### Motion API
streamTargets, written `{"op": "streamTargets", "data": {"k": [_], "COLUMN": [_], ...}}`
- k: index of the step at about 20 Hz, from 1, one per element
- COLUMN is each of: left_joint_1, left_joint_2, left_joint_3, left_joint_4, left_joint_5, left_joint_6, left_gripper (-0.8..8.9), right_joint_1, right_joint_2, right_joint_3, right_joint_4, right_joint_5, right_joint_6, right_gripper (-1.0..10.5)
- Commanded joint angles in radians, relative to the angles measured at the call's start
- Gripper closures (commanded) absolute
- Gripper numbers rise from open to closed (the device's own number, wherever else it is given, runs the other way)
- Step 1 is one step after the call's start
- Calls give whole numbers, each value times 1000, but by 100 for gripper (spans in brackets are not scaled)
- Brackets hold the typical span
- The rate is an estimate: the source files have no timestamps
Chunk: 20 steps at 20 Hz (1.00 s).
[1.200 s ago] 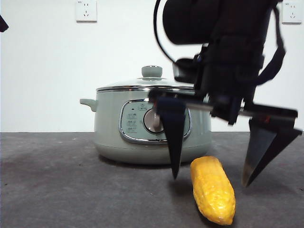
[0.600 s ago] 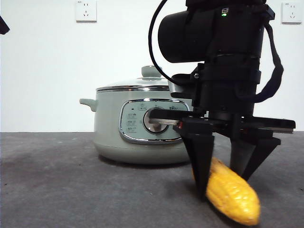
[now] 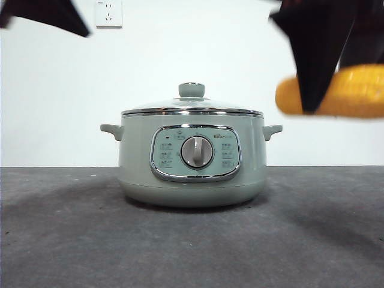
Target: Pick up the corn,open the lid,put the corn in the pot,close the lid
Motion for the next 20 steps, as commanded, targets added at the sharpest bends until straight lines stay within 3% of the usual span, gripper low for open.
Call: {"op": "streamTargets", "data": {"k": [1, 5, 8, 13, 20], "left_joint_1": [-66, -171, -248, -329, -339], "left_joint_2": [144, 400, 564, 725, 804], "left_joint_3": [162, 528, 786, 985, 985], "left_joint_4": [-30, -169, -274, -365, -366], "left_joint_5": [-56, -187, -340, -486, -476], "left_joint_6": [-5, 2, 50, 102, 89], "left_gripper": [799, 458, 189, 176, 190], "right_joint_1": [0, 0, 0, 1, 1], "right_joint_2": [-57, -144, -193, -230, -229], "right_joint_3": [2, 2, 2, 2, 1], "right_joint_4": [-7, -89, -140, -148, -138], "right_joint_5": [1, 2, 2, 2, 1], "right_joint_6": [-79, -87, -95, -91, -66], "right_gripper": [957, 957, 957, 957, 957]}}
